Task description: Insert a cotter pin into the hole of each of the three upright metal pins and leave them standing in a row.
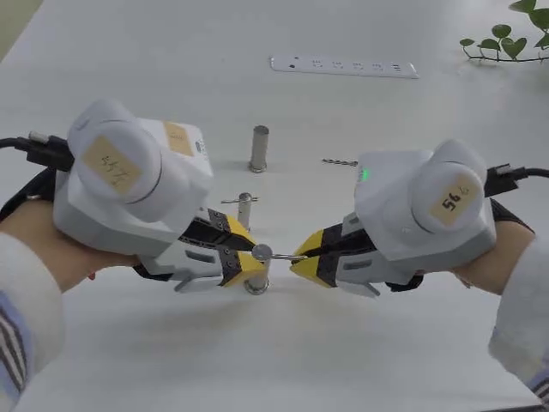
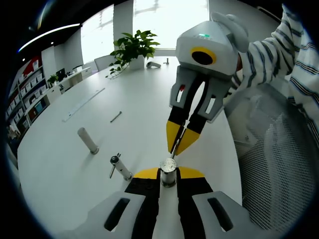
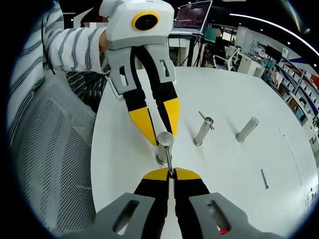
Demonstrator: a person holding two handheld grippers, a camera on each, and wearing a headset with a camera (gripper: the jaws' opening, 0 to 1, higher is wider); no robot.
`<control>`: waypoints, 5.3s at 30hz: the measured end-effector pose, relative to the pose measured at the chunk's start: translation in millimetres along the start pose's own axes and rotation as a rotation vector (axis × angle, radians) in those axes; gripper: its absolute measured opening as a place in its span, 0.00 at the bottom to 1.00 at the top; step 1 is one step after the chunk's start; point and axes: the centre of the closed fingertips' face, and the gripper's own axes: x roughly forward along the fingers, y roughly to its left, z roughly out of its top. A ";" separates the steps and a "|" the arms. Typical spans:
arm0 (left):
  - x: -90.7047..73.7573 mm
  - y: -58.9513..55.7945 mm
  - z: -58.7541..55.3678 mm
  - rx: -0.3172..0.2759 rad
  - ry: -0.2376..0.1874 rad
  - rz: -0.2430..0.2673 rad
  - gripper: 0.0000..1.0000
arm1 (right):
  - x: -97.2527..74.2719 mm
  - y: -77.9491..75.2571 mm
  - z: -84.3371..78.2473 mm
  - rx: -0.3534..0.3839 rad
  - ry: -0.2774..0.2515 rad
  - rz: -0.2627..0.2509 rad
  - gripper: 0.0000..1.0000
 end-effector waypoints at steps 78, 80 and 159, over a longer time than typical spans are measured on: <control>-20.5 -0.8 28.8 -0.037 -0.197 0.086 0.52 | 9.5 13.7 11.9 0.157 -0.215 -0.053 0.22; -22.5 -5.4 27.5 -0.063 -0.214 0.077 0.62 | 13.0 14.1 11.1 0.168 -0.220 -0.050 0.24; -44.7 -18.9 -18.3 -0.386 -0.311 0.239 0.99 | 18.2 -24.9 14.8 0.165 -0.367 -0.072 0.09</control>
